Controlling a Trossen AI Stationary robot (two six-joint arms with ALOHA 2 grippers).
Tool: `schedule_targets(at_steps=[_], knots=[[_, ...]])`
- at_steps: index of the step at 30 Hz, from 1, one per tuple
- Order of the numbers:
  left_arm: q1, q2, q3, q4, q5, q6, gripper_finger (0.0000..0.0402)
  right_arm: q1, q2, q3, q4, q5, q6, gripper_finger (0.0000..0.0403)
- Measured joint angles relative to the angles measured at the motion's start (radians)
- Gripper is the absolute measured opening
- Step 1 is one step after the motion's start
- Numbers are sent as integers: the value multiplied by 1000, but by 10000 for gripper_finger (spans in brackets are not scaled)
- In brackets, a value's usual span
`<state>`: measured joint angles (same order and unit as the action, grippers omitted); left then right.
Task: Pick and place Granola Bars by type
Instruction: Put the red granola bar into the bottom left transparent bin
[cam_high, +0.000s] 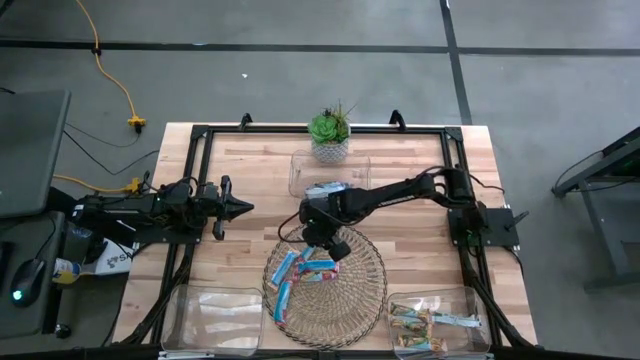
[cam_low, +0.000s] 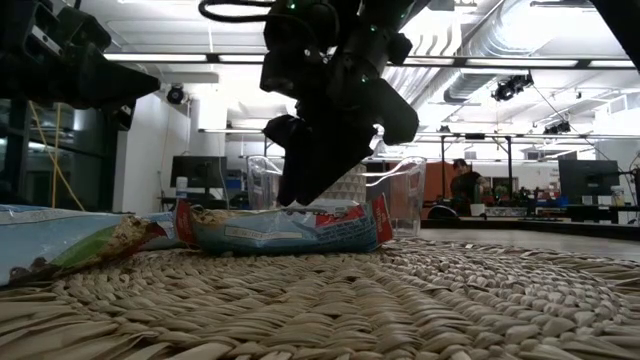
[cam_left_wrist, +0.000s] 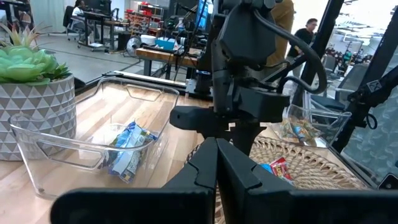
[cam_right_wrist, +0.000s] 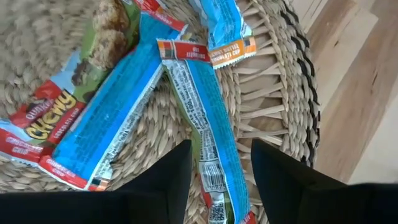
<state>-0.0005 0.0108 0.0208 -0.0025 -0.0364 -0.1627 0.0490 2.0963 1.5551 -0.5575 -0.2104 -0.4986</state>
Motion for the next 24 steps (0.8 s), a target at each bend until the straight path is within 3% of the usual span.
schedule_targets(at_steps=[19, 24], knots=[[0, 0, 0, 0, 0, 0, 1, 12, 82, 2, 1, 3, 76, 149], [0, 0, 0, 0, 0, 0, 1, 17, 82, 2, -6, 60, 120, 137]])
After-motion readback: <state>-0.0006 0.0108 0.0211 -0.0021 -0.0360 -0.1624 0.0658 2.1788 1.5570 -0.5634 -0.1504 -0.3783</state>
